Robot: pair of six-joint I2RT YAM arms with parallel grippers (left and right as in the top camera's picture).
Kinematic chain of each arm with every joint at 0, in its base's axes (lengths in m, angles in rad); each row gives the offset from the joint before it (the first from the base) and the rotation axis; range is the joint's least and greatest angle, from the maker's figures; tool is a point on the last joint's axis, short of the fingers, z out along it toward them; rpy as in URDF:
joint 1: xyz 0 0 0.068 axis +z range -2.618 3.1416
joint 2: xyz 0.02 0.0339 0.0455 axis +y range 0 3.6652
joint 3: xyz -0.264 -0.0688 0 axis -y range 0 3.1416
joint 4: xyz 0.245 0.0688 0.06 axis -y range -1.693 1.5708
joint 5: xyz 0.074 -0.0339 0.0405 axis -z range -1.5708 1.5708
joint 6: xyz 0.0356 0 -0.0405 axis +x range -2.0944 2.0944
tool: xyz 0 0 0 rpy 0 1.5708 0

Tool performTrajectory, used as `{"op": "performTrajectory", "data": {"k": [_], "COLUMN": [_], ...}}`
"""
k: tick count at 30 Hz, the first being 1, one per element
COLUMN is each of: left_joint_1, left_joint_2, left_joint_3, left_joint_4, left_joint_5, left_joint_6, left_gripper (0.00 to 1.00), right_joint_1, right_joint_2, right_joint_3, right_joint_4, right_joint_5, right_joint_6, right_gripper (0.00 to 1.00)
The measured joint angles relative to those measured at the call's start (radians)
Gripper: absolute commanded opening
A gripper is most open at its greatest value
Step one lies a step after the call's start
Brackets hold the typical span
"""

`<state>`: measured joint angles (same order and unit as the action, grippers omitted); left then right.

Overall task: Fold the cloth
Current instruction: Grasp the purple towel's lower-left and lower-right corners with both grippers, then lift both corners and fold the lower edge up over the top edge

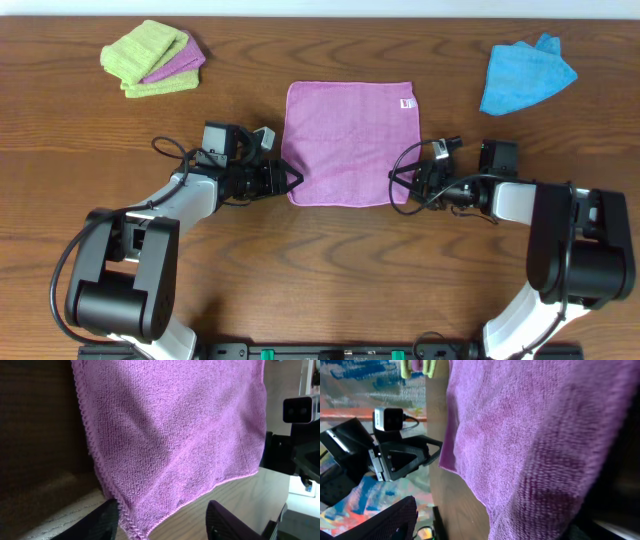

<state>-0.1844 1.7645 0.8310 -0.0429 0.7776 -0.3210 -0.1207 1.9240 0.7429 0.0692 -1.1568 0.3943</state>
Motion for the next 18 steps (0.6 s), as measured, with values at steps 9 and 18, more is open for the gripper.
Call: {"op": "performTrajectory", "data": {"k": [9,18], "left_joint_1": [0.0,0.0], "left_joint_2": [0.0,0.0], "left_joint_3": [0.0,0.0], "left_joint_4": [-0.01,-0.121], "left_joint_5": [0.0,0.001], "left_joint_6": [-0.001,0.0], "left_gripper": [0.63,0.6], "right_joint_1": [-0.016,-0.016], "right_joint_2": [0.0,0.0], "right_joint_3": [0.0,0.0], "right_joint_4": [-0.01,-0.065], "right_joint_5": [-0.002,0.004], "right_joint_6": [0.012,0.006], "right_gripper": [0.65,0.65]}}
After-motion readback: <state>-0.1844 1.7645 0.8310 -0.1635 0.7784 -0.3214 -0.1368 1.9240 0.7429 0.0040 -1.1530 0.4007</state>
